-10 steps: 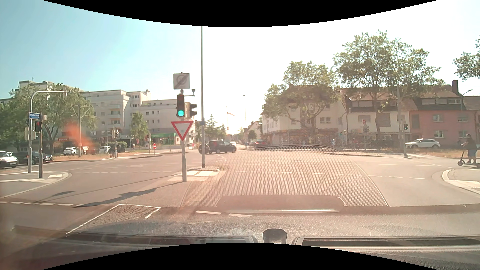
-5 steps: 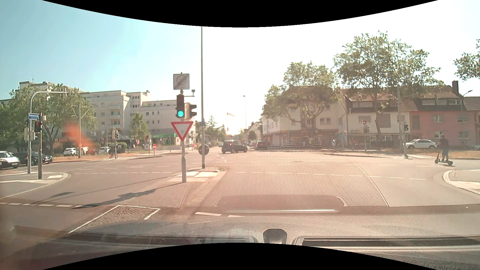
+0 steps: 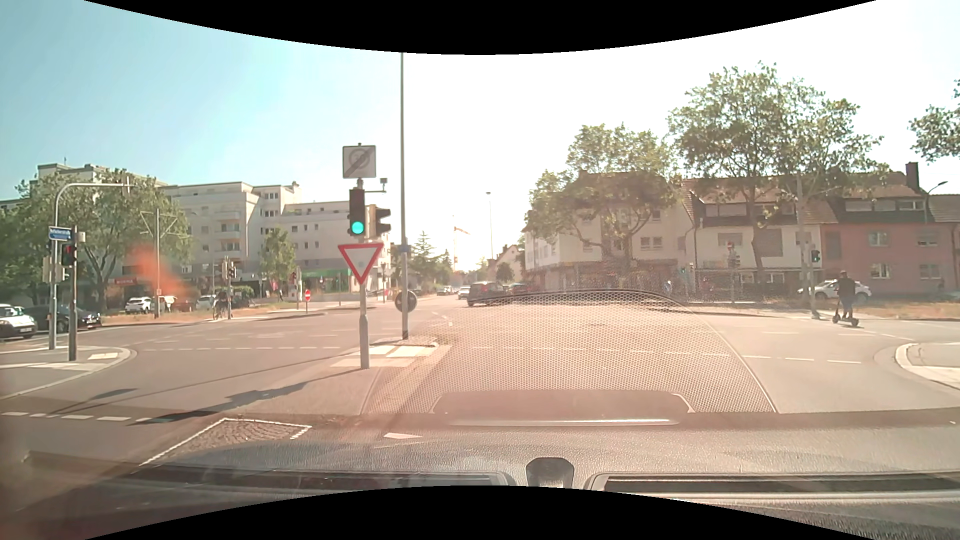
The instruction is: Follow the waypoints while adhering to traffic rules and regulations
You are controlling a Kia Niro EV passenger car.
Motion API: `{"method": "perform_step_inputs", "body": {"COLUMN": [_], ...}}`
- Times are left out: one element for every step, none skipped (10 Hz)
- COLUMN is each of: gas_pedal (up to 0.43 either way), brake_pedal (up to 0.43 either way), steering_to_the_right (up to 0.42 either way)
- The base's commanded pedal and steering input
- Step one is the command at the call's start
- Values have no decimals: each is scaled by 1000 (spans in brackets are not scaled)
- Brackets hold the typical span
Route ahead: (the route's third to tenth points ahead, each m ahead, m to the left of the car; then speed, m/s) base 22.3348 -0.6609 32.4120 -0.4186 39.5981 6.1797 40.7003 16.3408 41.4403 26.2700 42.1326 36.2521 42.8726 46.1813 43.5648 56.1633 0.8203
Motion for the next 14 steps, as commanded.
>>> {"method": "perform_step_inputs", "body": {"gas_pedal": [248,260,280,311,319,331,331,331,331,331,331,319,319,311], "brake_pedal": [0,0,0,0,0,0,0,0,0,0,0,0,0,0], "steering_to_the_right": [-2,-1,-1,-1,-1,-1,-1,-2,-2,-2,-2,-3,-5,-6]}}
